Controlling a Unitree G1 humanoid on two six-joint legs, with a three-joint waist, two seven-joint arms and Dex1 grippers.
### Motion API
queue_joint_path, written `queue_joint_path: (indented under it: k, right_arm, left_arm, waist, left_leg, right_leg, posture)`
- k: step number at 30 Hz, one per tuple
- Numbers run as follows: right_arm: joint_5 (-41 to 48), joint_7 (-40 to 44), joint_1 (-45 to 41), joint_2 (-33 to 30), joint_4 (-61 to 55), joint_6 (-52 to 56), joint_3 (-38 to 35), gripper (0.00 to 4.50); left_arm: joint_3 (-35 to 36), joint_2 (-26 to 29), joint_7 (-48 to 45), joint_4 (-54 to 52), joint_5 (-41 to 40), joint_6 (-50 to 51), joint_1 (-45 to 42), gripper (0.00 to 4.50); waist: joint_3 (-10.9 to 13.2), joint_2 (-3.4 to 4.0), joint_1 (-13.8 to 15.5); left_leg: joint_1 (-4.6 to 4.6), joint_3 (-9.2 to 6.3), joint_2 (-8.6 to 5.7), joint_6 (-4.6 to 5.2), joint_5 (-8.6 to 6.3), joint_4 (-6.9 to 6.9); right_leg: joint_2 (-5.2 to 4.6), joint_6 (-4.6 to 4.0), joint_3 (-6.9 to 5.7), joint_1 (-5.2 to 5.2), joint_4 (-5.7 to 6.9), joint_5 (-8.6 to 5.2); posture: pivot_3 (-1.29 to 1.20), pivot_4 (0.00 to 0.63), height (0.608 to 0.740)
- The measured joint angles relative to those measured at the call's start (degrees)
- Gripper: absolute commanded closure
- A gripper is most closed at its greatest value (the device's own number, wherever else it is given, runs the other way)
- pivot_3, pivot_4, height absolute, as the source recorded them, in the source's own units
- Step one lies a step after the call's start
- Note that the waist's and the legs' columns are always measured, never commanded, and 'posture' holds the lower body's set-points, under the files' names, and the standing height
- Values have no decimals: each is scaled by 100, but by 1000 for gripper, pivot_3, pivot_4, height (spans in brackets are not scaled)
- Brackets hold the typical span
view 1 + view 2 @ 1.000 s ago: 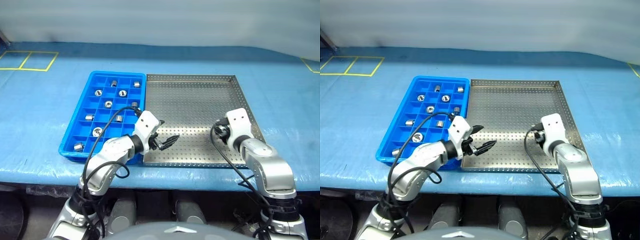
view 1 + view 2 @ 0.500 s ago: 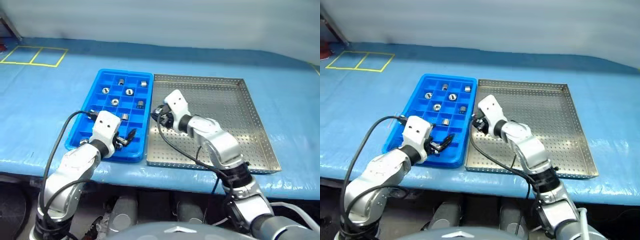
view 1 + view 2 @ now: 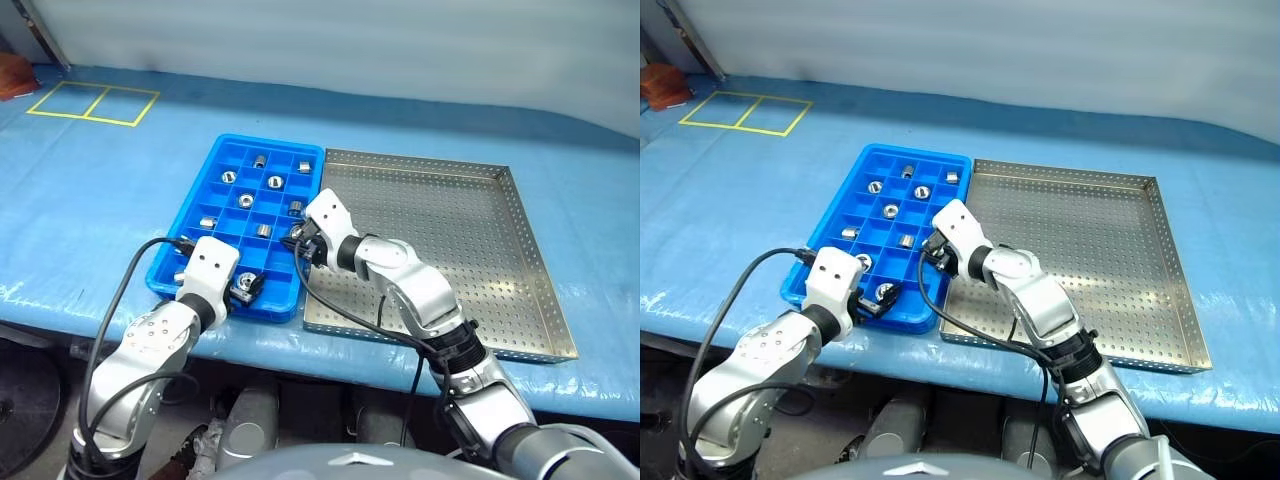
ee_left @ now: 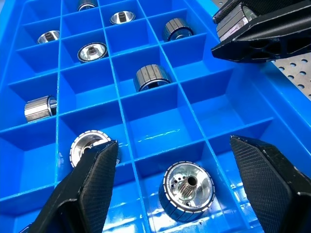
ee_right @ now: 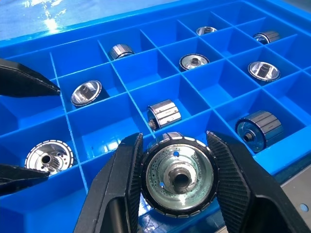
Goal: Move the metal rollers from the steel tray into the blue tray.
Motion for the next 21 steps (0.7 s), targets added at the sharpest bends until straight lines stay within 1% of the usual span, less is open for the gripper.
queue_joint_path:
  k: [9, 11, 14, 18, 21]
  right_arm:
    - [24, 111, 166, 74, -50, 50, 185, 2797]
    - [48, 169, 176, 71, -49, 79, 206, 2044]
    - [37, 213, 181, 45, -45, 66, 214, 1169]
    - [-10, 144, 223, 68, -55, -177, 152, 1169]
    - [-4, -60, 245, 92, -188, -319, -196, 1169]
  left_arm:
    - [-175, 0, -81, 103, -5, -33, -97, 492]
    - [-177, 0, -82, 111, -5, -35, -101, 492]
    - [-181, -13, -82, 132, -6, -37, -112, 492]
    - [-238, -60, -100, 167, -11, -121, -120, 492]
    - [-371, -153, -148, 279, -11, -298, -214, 492]
  waist:
    - [0, 0, -9]
    - [0, 0, -7]
    - [0, 0, -11]
    - [0, 0, -19]
    - [0, 0, -11]
  left_leg:
    - [0, 0, 1, 0, 0, -8]
    - [-1, 1, 0, 0, 0, -8]
    - [1, 1, 0, 0, 0, -7]
    - [0, 1, 1, 0, 0, -11]
    - [-3, 1, 0, 0, 0, -11]
  right_leg:
    - [-1, -4, -1, -3, -2, -2]
    - [-1, -4, -1, -2, -3, -2]
    - [-2, -3, -1, -2, -3, -2]
    - [-1, -4, -2, -6, -3, -3]
    - [-1, -4, -2, -6, -4, -3]
  posture:
    - [335, 150, 740]
    - [335, 150, 740]
    - [339, 150, 740]
    - [329, 150, 740]
    - [309, 150, 740]
